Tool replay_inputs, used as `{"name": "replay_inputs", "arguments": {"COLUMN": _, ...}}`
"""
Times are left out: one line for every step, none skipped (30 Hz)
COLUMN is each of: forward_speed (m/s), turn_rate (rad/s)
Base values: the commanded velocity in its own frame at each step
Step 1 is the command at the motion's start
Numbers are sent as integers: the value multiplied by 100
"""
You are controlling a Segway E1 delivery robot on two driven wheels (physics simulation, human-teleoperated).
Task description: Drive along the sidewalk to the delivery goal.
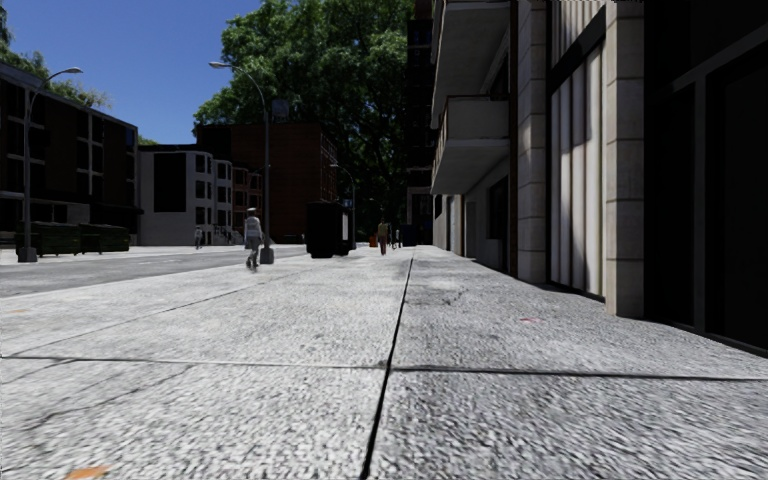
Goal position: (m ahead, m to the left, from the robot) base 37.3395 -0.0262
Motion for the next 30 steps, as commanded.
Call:
{"name": "replay_inputs", "arguments": {"forward_speed": 200, "turn_rate": 0}}
{"name": "replay_inputs", "arguments": {"forward_speed": 200, "turn_rate": 0}}
{"name": "replay_inputs", "arguments": {"forward_speed": 200, "turn_rate": 0}}
{"name": "replay_inputs", "arguments": {"forward_speed": 200, "turn_rate": 0}}
{"name": "replay_inputs", "arguments": {"forward_speed": 200, "turn_rate": 0}}
{"name": "replay_inputs", "arguments": {"forward_speed": 200, "turn_rate": 0}}
{"name": "replay_inputs", "arguments": {"forward_speed": 200, "turn_rate": 0}}
{"name": "replay_inputs", "arguments": {"forward_speed": 200, "turn_rate": 0}}
{"name": "replay_inputs", "arguments": {"forward_speed": 200, "turn_rate": 0}}
{"name": "replay_inputs", "arguments": {"forward_speed": 200, "turn_rate": 0}}
{"name": "replay_inputs", "arguments": {"forward_speed": 200, "turn_rate": 0}}
{"name": "replay_inputs", "arguments": {"forward_speed": 200, "turn_rate": 0}}
{"name": "replay_inputs", "arguments": {"forward_speed": 200, "turn_rate": 0}}
{"name": "replay_inputs", "arguments": {"forward_speed": 200, "turn_rate": 0}}
{"name": "replay_inputs", "arguments": {"forward_speed": 200, "turn_rate": 0}}
{"name": "replay_inputs", "arguments": {"forward_speed": 200, "turn_rate": 0}}
{"name": "replay_inputs", "arguments": {"forward_speed": 200, "turn_rate": 0}}
{"name": "replay_inputs", "arguments": {"forward_speed": 200, "turn_rate": 0}}
{"name": "replay_inputs", "arguments": {"forward_speed": 200, "turn_rate": 0}}
{"name": "replay_inputs", "arguments": {"forward_speed": 200, "turn_rate": 0}}
{"name": "replay_inputs", "arguments": {"forward_speed": 200, "turn_rate": 0}}
{"name": "replay_inputs", "arguments": {"forward_speed": 200, "turn_rate": 0}}
{"name": "replay_inputs", "arguments": {"forward_speed": 200, "turn_rate": 0}}
{"name": "replay_inputs", "arguments": {"forward_speed": 200, "turn_rate": 0}}
{"name": "replay_inputs", "arguments": {"forward_speed": 200, "turn_rate": 0}}
{"name": "replay_inputs", "arguments": {"forward_speed": 200, "turn_rate": 0}}
{"name": "replay_inputs", "arguments": {"forward_speed": 200, "turn_rate": 0}}
{"name": "replay_inputs", "arguments": {"forward_speed": 200, "turn_rate": 0}}
{"name": "replay_inputs", "arguments": {"forward_speed": 200, "turn_rate": 0}}
{"name": "replay_inputs", "arguments": {"forward_speed": 200, "turn_rate": 0}}
